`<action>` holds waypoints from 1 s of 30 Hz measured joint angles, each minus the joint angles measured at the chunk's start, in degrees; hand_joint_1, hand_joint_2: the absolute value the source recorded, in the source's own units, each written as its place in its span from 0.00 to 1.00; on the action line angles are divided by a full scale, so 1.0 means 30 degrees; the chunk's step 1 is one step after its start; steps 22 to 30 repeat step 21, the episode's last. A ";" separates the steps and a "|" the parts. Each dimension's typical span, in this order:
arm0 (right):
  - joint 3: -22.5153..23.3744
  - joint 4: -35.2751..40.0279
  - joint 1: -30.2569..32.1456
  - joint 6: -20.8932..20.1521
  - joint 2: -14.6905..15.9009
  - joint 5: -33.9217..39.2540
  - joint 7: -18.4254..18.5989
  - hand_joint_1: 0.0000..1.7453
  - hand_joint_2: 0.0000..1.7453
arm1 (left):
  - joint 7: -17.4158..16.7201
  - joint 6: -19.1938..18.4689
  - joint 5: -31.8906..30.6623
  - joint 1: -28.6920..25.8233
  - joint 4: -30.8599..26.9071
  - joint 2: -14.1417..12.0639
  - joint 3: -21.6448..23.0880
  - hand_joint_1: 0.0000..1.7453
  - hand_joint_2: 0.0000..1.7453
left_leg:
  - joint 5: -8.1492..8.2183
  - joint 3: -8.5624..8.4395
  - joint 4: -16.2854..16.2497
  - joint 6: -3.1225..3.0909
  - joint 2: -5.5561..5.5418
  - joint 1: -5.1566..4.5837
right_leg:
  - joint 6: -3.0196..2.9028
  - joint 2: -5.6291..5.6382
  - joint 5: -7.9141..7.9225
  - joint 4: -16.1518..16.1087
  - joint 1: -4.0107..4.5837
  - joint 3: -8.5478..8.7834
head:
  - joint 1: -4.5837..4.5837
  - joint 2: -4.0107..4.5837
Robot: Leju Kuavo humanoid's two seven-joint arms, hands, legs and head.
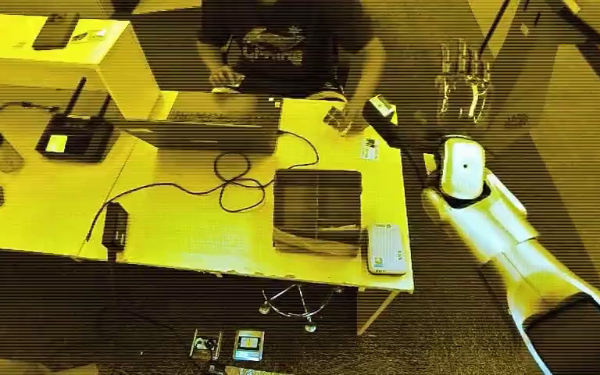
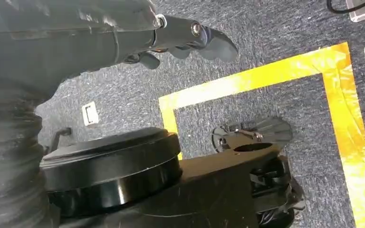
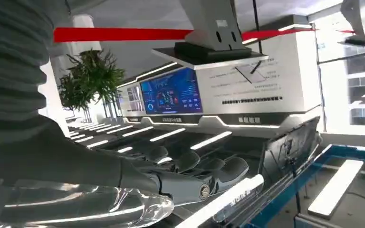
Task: Pass the card to the sensor for recognition and then transmit it.
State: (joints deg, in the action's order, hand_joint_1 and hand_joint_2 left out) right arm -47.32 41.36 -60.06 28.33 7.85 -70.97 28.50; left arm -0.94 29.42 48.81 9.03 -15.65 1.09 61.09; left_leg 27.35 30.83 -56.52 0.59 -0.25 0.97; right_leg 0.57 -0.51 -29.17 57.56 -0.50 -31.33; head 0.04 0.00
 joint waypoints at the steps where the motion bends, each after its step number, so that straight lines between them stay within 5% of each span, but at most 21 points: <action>1: 0.0160 0.0692 0.0212 -0.0022 0.0269 0.0015 0.0029 0.00 1.00 | 0.0000 0.0007 0.0007 -0.0001 0.0007 0.0000 -0.0007 0.00 1.00 | 0.0001 0.0000 -0.0001 0.0000 0.0000 0.0000 | 0.0000 -0.0002 0.0000 0.0000 -0.0001 -0.0003 | 0.0000 0.0000; 7: 0.1443 0.4699 0.2809 0.1757 0.1683 0.2012 0.0000 0.00 1.00 | 0.0649 0.0423 0.0911 -0.0056 0.0051 0.0007 -0.0022 0.00 1.00 | 0.0004 -0.0014 0.0001 0.0000 -0.0002 0.0002 | 0.0000 -0.0013 -0.0001 -0.0015 0.0002 0.0009 | 0.0000 0.0000; 12: 0.3091 0.8548 0.7013 0.2295 0.3009 0.1404 0.0336 0.00 1.00 | 0.1348 0.0714 0.1567 -0.0362 0.0066 0.0007 -0.0102 0.00 1.00 | 0.0013 -0.0030 -0.0002 -0.0005 -0.0029 0.0006 | 0.0000 -0.0032 -0.0007 -0.0031 0.0005 0.0018 | 0.0000 0.0000; 17: 0.6064 1.3093 1.2382 0.3081 0.4670 0.0385 0.1537 0.00 1.00 | 0.1610 0.1012 0.2207 -0.0727 0.0102 -0.0015 -0.0451 0.00 1.00 | 0.0058 -0.0009 -0.0001 -0.0042 -0.0067 -0.0001 | 0.0007 -0.0080 -0.0030 -0.0039 -0.0001 0.0045 | -0.0014 0.0000; 21: 0.8804 1.5702 1.6178 0.3730 0.5099 0.0654 0.1298 0.00 1.00 | 0.1545 0.1355 0.2629 -0.0817 0.0131 -0.0058 -0.0626 0.00 1.00 | 0.0067 -0.0006 0.0001 -0.0040 -0.0039 0.0000 | 0.0006 -0.0067 -0.0031 -0.0039 -0.0001 0.0037 | -0.0015 0.0000; 30: 0.8804 1.5702 1.6178 0.3730 0.5099 0.0654 0.1298 0.00 1.00 | 0.1545 0.1355 0.2629 -0.0817 0.0131 -0.0058 -0.0626 0.00 1.00 | 0.0067 -0.0006 0.0001 -0.0040 -0.0039 0.0000 | 0.0006 -0.0067 -0.0031 -0.0039 -0.0001 0.0037 | -0.0015 0.0000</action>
